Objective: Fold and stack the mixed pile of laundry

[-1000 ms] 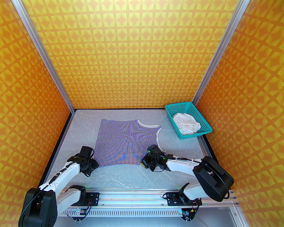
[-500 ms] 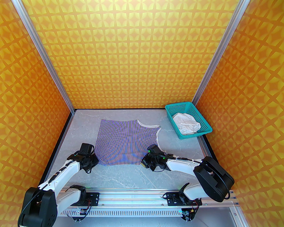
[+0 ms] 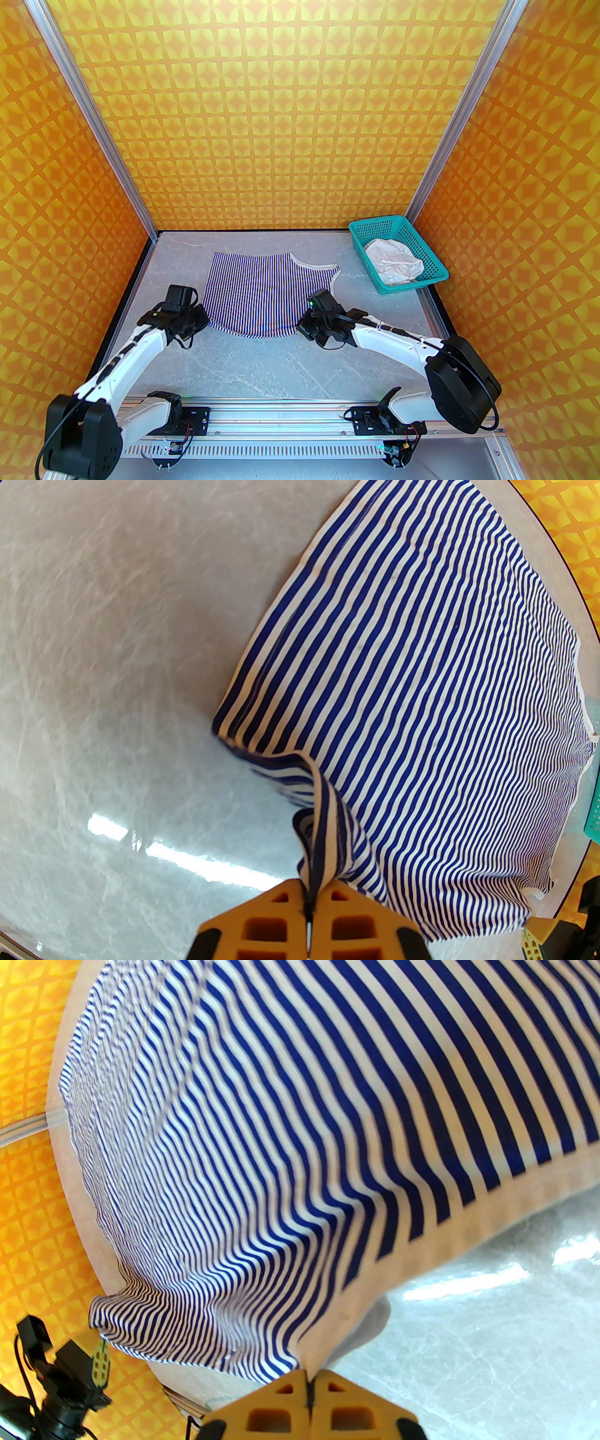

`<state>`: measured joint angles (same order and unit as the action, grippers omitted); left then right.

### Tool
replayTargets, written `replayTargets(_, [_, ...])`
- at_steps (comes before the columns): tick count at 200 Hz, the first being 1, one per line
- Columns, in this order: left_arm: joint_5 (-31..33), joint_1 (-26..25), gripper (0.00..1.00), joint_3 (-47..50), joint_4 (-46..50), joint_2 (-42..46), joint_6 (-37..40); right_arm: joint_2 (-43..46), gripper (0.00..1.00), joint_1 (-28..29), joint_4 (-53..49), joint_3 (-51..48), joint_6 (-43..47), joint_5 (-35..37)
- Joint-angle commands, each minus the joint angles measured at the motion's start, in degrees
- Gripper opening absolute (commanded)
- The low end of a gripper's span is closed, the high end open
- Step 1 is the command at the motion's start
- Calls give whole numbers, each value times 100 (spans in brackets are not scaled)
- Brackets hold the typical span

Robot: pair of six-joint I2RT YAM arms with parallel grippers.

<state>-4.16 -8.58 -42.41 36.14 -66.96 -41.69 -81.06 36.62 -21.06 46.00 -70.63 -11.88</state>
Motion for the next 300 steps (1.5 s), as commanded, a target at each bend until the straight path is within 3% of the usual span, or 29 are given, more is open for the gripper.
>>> replayTargets(1, [100,99,0,-380,-159,-196,204,-122,0,-204,-525,377,501,205])
replayTargets(144, [107,533,0,-1320,-1142,-2485,122,-2547,0,-982,-1071,2584,2052,-337])
replayTargets(166, [108,591,14,-1313,-1249,-2752,97,-2864,24,-1068,-1374,3001,2448,-388])
replayTargets(176, [105,615,29,-1316,-1259,-2829,72,-2909,38,-1111,-1585,3166,2612,-403])
replayTargets(198, [124,620,40,-1317,-1211,-2750,143,-2395,52,-1223,-1854,3032,2862,-273])
replayTargets(215, [135,617,51,-1306,-1105,-2472,287,-1781,57,-1355,-2065,2700,3024,-181])
replayTargets(229, [143,611,54,-1291,-943,-2201,454,-1172,59,-1451,-2322,2312,3135,24])
replayTargets(263, [-25,271,43,-1239,-610,-1721,1037,215,62,-2046,-2434,821,3084,-188])
replayTargets(300, [-384,-89,32,-1006,-874,-1792,1119,732,62,-2607,-2517,-40,3354,-162])
